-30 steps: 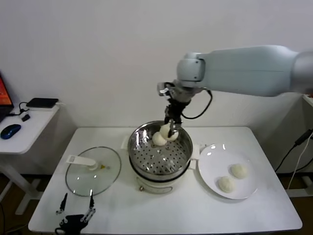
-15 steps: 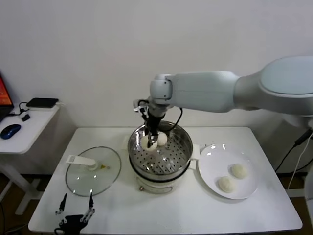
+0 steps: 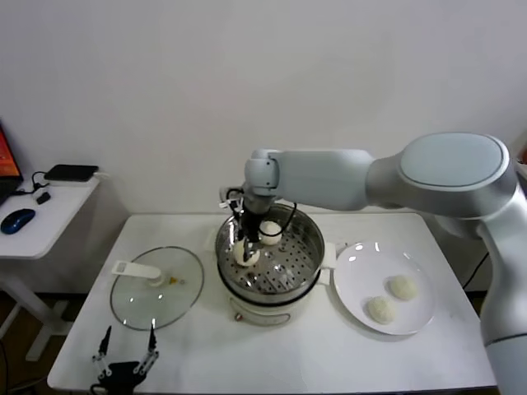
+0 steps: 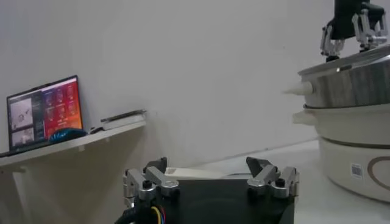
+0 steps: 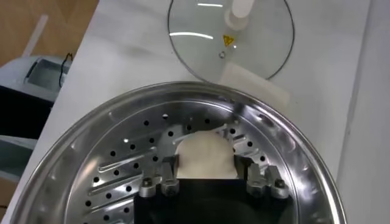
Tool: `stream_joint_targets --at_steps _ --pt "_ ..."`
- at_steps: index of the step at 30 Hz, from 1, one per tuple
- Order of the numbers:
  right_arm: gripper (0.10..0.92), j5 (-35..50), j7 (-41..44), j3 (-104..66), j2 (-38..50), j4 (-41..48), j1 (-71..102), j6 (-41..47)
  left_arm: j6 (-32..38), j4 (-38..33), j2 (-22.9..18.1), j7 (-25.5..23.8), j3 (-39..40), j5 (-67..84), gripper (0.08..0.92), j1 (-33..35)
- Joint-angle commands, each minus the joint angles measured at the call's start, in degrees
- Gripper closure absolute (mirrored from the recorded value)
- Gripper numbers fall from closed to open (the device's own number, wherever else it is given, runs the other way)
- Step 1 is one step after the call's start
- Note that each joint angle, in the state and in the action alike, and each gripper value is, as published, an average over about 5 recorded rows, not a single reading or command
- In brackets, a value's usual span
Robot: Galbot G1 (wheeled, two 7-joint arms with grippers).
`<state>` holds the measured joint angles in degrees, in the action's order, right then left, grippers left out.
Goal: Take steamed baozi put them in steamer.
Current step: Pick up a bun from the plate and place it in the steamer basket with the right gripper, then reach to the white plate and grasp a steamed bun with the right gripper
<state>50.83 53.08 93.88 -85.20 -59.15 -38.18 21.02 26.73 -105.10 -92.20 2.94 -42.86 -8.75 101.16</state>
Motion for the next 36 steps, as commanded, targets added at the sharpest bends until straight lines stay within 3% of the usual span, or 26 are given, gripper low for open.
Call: stream_joint_targets --at_steps 1,6,15,28,36 --pt "0.303 1.1 2.8 -1.0 1.0 0.9 -3.8 -1.5 0.0 -0.3 -2.8 0.1 -0.1 0.0 0.177 0.1" --pt "0.210 3.2 9.2 3.2 5.9 -2.8 -11.8 -5.4 -0.1 -0.9 -2.8 0.1 0.1 -0.2 0.177 0.5" --pt "0.202 1.2 14.3 13.1 23.2 -13.6 -23.6 -10.9 -0.1 -1.0 -2.8 0.0 0.4 -0.8 0.177 0.7" --pt "0.203 -14.0 11.2 19.0 39.9 -23.7 -19.5 -13.9 -0.2 0.2 -2.8 0.2 0.6 -1.6 0.177 0.1" --pt "0.203 -19.4 6.4 15.5 44.7 -23.3 -9.7 -11.2 -0.1 1.1 -2.8 0.3 0.4 -1.7 0.177 -0.2"
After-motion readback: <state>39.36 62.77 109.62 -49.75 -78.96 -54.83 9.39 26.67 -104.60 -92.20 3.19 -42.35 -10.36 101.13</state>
